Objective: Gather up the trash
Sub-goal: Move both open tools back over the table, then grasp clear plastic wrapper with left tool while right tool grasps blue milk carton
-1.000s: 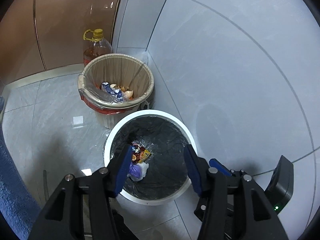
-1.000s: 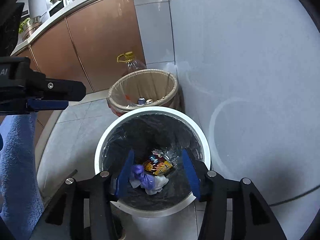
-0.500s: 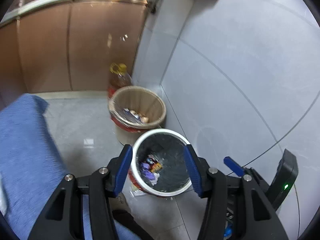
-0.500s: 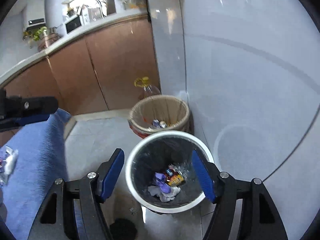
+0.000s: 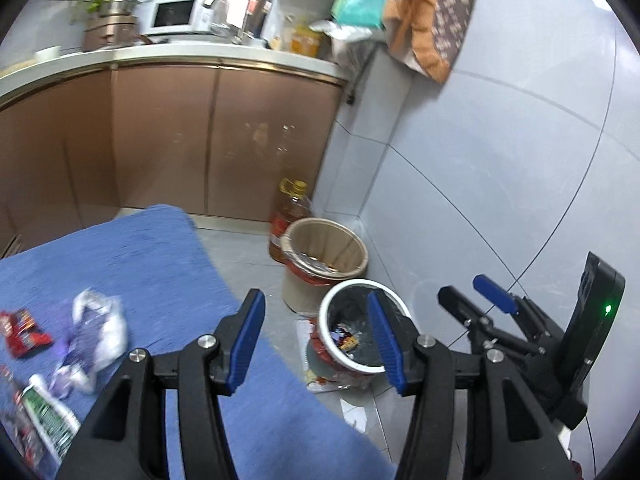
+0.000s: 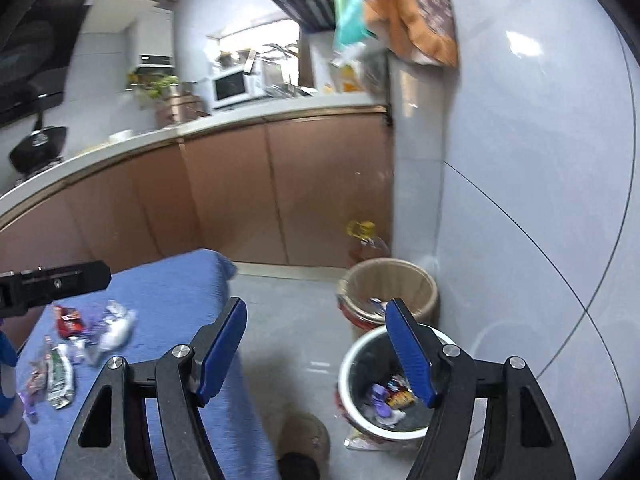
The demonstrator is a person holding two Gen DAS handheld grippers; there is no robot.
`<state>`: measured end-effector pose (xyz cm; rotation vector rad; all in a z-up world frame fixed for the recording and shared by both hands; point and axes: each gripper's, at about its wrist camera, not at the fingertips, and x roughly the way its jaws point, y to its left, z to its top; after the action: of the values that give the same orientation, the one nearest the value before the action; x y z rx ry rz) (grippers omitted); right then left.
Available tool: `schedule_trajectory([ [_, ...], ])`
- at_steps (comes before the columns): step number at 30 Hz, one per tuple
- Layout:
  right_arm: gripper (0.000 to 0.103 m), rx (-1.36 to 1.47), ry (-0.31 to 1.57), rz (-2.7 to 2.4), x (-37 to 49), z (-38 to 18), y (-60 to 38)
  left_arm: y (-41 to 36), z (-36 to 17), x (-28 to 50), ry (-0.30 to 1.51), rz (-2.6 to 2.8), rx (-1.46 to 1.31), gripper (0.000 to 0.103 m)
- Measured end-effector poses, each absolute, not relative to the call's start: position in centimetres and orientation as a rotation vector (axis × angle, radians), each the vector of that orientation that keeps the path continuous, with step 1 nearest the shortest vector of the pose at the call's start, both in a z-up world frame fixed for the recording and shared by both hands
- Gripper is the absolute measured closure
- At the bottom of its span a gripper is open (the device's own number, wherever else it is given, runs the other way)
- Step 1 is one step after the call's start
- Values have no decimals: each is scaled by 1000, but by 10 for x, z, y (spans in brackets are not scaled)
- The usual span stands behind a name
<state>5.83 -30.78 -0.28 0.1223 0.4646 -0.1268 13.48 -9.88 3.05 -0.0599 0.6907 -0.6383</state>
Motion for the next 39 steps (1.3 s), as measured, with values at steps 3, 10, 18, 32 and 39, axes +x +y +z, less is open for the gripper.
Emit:
schedule_trajectory([
  [3, 33, 97, 446, -83, 53, 7, -287, -68, 35, 123, 674, -606, -84, 52],
  [10, 33, 48, 409, 21, 33, 32, -237, 1, 39, 91, 635, -512, -106, 52],
  [18, 33, 27, 390, 145, 23, 50, -192, 83, 42, 62, 601, -411, -137, 52],
  [32, 33, 52, 461, 349, 37, 52, -135, 190, 28, 48, 625, -262, -166, 52],
  [39, 33, 90, 568, 412, 75, 34, -109, 221, -7, 88, 728, -256, -205, 52],
])
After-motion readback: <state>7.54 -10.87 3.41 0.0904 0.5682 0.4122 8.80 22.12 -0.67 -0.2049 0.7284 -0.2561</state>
